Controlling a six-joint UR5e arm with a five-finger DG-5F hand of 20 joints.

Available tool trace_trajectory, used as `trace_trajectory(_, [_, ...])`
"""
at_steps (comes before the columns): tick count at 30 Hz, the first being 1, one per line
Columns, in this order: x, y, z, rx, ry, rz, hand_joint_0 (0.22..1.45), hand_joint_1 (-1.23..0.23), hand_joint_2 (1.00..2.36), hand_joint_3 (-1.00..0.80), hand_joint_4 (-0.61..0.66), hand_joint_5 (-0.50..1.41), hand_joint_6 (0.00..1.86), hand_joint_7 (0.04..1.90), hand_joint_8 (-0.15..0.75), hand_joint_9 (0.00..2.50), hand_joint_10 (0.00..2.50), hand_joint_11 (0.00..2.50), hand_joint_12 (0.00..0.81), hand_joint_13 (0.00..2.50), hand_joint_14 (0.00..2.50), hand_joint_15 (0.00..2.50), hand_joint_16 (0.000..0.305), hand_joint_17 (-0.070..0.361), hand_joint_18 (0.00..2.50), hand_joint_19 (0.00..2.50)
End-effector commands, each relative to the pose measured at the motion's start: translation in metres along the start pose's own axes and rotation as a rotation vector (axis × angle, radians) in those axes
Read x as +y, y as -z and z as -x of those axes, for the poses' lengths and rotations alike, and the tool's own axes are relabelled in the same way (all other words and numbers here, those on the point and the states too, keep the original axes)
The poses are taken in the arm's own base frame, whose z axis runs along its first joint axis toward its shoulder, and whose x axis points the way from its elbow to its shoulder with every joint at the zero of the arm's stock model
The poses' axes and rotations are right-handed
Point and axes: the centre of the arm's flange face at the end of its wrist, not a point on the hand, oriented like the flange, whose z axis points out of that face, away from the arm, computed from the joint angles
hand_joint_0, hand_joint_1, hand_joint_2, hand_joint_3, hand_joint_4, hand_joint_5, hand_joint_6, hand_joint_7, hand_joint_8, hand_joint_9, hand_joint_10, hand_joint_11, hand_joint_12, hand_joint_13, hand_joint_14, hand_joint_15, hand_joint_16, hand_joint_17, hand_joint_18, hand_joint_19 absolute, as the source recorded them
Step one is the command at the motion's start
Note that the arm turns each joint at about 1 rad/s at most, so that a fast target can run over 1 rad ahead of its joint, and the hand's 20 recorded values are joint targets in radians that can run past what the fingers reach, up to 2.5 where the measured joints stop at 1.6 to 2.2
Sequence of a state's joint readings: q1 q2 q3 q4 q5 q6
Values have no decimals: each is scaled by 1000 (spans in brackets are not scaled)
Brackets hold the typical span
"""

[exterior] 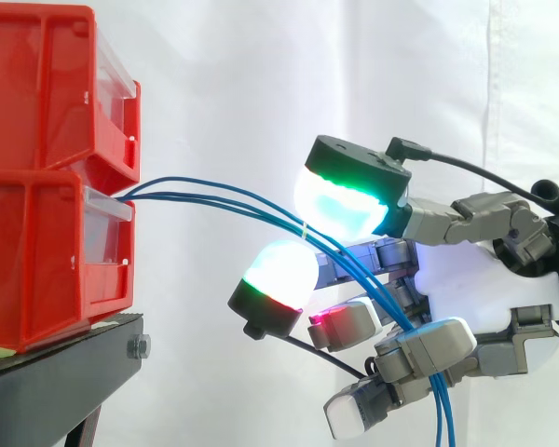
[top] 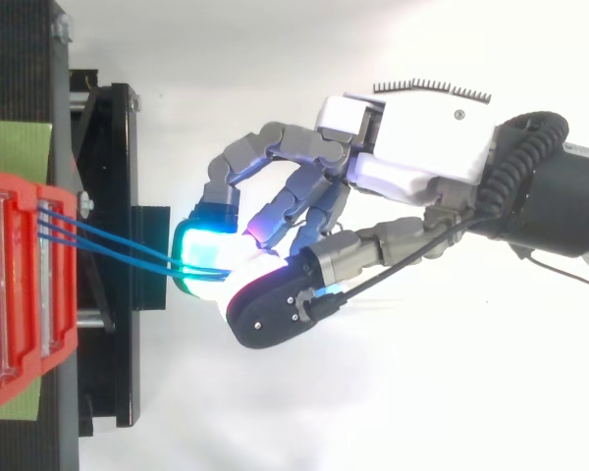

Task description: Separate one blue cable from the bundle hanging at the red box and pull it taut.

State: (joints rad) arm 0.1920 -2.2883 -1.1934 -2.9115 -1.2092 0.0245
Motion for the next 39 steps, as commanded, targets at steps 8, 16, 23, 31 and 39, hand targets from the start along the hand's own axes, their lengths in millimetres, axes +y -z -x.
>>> trace_trajectory(8, [5,0,2,-1,-2,5,661,-702,1015,-339,4,-238,856,889,244,1069,10,1411,285,1445,6,1430,52,117,686,595])
trace_trajectory(16, [31,14,7,-4,7,-12,725,-815,1019,-286,22,-241,883,873,237,1053,9,1451,290,1437,7,1425,52,116,683,582])
trace_trajectory(23, [28,16,6,-3,16,-30,790,-891,1000,-500,-2,-221,898,898,231,1073,11,1452,289,1424,10,1426,49,111,678,567])
trace_trajectory(31, [28,16,5,-1,15,-30,695,-885,1000,-500,9,-210,898,921,236,1129,9,1473,293,1433,9,1432,48,107,679,569])
trace_trajectory(39, [28,16,5,-3,16,-30,583,-795,1000,-500,36,-212,889,893,247,1141,10,1457,297,1445,8,1446,49,111,678,597])
